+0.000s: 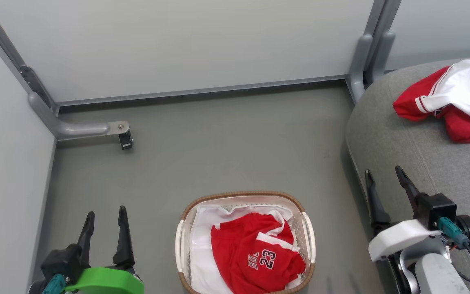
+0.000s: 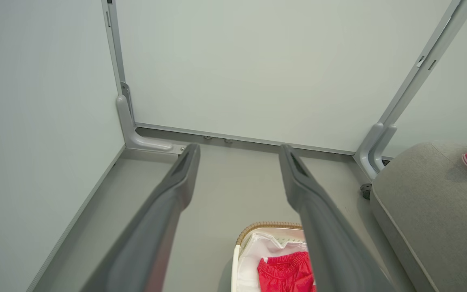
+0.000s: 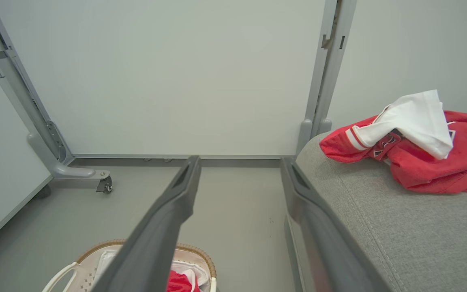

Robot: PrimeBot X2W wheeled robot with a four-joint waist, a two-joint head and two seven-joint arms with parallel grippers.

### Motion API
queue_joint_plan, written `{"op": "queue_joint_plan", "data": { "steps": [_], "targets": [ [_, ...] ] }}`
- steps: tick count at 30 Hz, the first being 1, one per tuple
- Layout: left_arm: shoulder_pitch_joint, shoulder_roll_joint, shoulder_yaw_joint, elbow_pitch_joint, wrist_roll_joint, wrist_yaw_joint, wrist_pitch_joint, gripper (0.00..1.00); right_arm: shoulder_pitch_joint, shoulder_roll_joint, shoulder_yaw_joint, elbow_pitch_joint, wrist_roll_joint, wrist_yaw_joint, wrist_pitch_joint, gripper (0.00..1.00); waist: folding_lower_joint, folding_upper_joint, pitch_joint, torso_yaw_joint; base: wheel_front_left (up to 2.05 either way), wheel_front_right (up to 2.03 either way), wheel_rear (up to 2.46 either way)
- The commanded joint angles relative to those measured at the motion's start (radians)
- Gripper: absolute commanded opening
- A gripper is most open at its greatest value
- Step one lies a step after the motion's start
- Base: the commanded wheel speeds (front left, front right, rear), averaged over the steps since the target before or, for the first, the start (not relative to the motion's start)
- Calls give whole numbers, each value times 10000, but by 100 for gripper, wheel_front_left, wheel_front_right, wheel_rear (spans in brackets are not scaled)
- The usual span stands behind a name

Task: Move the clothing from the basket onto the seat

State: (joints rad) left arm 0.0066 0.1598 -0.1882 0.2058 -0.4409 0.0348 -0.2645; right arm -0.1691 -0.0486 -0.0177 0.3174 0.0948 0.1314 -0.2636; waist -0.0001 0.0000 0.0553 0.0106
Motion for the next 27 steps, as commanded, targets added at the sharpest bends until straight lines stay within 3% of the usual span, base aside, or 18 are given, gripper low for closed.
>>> {"op": "queue_joint_plan", "data": {
  "steps": [1,9,27],
  "targets": [
    [192,-98,111,17,92,-108,3,100,257,-46,33,-139,86,-14,-22,100,1,0,-157,120,0,0,0],
    [467,-442,533,106,499,-464,3,100,1028,-39,189,-421,224,-14,-23,100,1,0,-305,193,0,0,0],
    [220,-812,887,474,937,-921,2,100,839,-36,251,-218,258,-14,-24,100,1,0,-239,152,0,0,0]
  ]
}}
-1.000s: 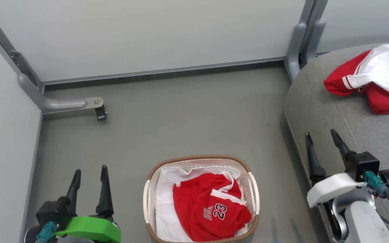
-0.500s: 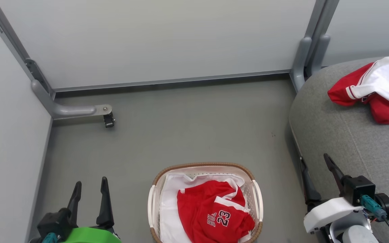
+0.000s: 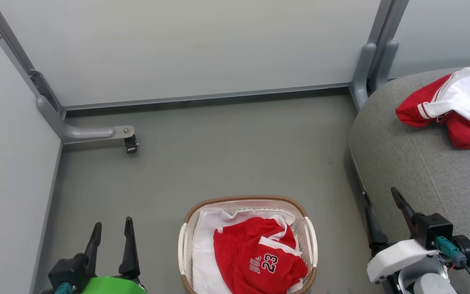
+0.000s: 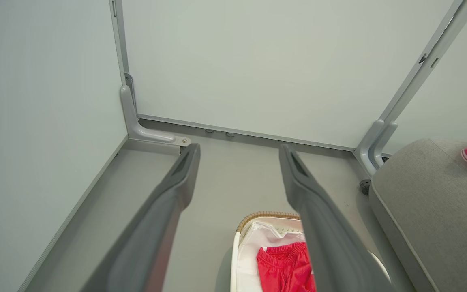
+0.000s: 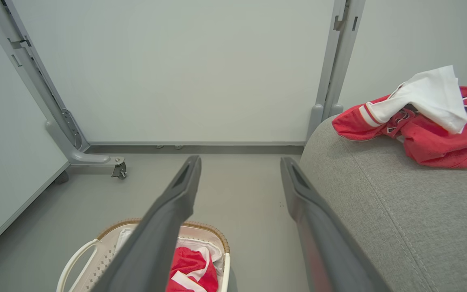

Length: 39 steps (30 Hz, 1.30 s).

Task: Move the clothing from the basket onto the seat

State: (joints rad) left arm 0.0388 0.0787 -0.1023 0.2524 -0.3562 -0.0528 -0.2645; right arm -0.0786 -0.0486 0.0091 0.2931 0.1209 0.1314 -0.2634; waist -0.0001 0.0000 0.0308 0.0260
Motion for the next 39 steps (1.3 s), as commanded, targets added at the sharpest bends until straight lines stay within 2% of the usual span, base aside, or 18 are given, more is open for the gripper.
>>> {"op": "queue_joint_plan", "data": {
  "steps": [1,17,27,33,39],
  "targets": [
    [-106,-11,42,14,105,-62,2,100,-73,-36,-21,30,-7,-14,-26,100,1,0,13,-3,0,0,0],
    [-438,-140,171,135,358,-266,2,100,-427,-37,-108,-209,-158,-14,-26,100,1,0,508,-136,0,0,0],
    [-2344,450,-313,181,911,-457,279,100,-1488,-37,-474,-988,-429,-14,-26,100,1,0,2270,-594,0,0,0],
    [-4155,448,-1287,813,1325,-625,867,100,-2585,-34,-736,-1577,-682,-14,-25,100,1,0,3971,-997,0,0,0],
    [-5765,241,-3064,2663,1843,-762,1526,100,-3580,-29,-617,-1981,-837,-14,-26,100,1,0,5630,-1446,0,0,0]
  ]
}}
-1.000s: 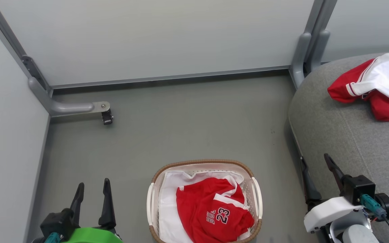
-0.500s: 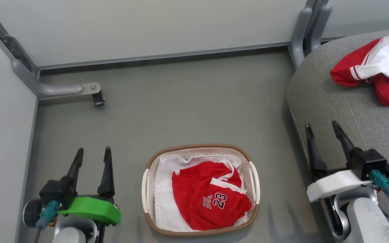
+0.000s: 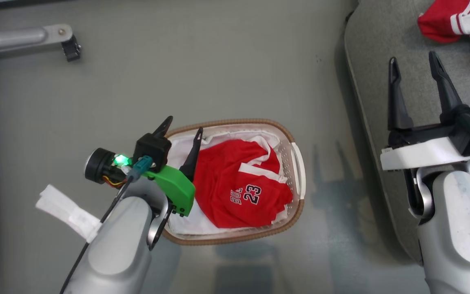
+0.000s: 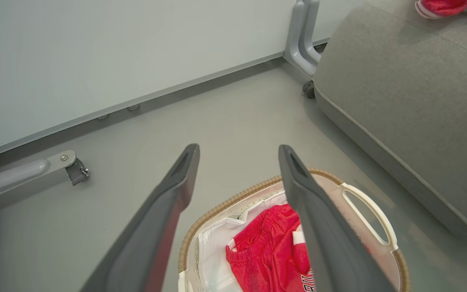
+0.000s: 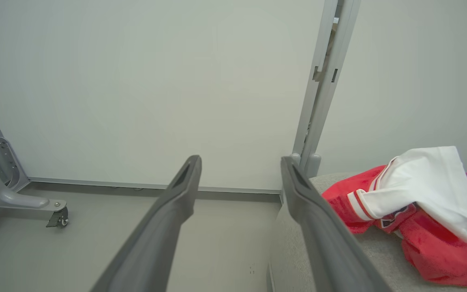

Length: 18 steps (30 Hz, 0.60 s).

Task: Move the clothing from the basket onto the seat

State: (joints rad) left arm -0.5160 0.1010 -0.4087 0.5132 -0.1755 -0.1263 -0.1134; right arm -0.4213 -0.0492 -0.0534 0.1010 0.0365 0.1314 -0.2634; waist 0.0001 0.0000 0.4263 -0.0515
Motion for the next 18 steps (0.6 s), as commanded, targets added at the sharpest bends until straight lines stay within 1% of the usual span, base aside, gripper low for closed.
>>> {"op": "queue_joint_plan", "data": {
  "steps": [1,6,10,15,18],
  "targets": [
    [-392,-15,-259,395,101,-29,96,100,-273,-25,35,-111,37,-14,-25,100,-1,0,1856,-736,0,0,0],
    [-1322,-127,-1705,2126,177,-43,406,100,-753,-25,201,-493,235,-14,-25,100,-1,0,2809,-1154,0,0,0],
    [-1867,-216,-2612,3209,-20,-45,532,100,-999,-22,313,-863,363,-14,-25,100,-1,0,3375,-1471,0,0,0],
    [-2265,-274,-3681,4005,-345,-46,509,100,-1204,-21,480,-1230,542,-14,-26,100,-1,0,3900,-1813,0,0,0],
    [-2552,-134,-4093,4409,-485,-43,463,100,-1336,-21,638,-1479,703,-14,-26,100,-1,0,4213,-2025,0,0,0]
  ]
}}
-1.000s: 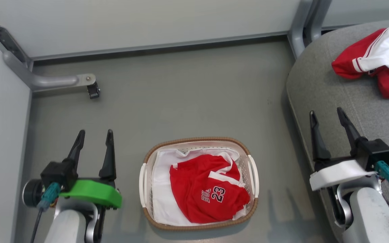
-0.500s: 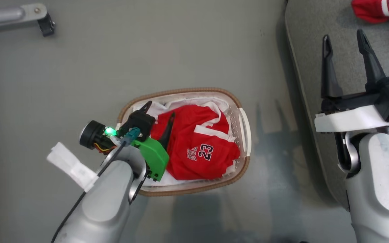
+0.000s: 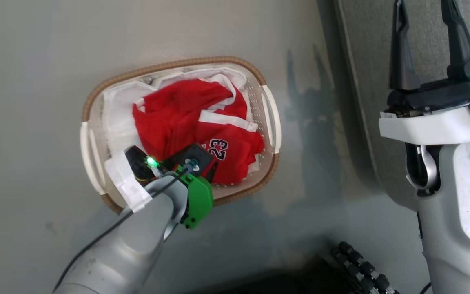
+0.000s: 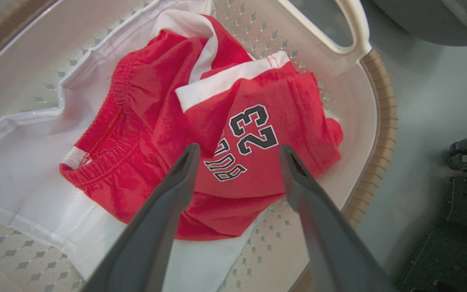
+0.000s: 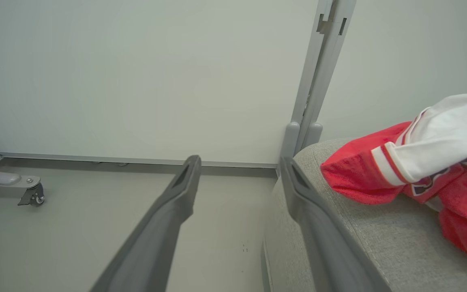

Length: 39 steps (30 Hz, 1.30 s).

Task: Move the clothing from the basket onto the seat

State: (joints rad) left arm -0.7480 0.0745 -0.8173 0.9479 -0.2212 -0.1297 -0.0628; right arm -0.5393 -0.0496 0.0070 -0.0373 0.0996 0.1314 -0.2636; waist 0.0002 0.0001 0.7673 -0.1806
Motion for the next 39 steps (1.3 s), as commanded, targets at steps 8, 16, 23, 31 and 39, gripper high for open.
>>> {"op": "queue_joint_plan", "data": {
  "steps": [8,16,23,31,39],
  "targets": [
    [-1050,528,-44,1073,-200,56,-111,100,-469,-18,491,-704,363,-14,-23,100,-2,-1,1424,-1268,0,0,0],
    [-1392,583,-61,1720,-287,111,-272,100,-511,-18,645,-1132,638,-14,-24,100,-2,-1,1710,-1610,0,0,0],
    [-1509,426,-184,2186,-453,53,-42,8,-414,-19,787,-1075,681,-14,-23,100,-2,-1,1745,-1669,0,0,0],
    [-1558,281,-245,2372,-653,14,-472,0,-529,-22,689,-762,505,-14,-23,100,-2,-1,1418,-1400,0,0,0],
    [-1093,1,-442,2030,-1054,-13,-1266,0,-60,-27,492,-113,61,-14,-24,100,-2,-1,124,-624,0,0,0]
  ]
}}
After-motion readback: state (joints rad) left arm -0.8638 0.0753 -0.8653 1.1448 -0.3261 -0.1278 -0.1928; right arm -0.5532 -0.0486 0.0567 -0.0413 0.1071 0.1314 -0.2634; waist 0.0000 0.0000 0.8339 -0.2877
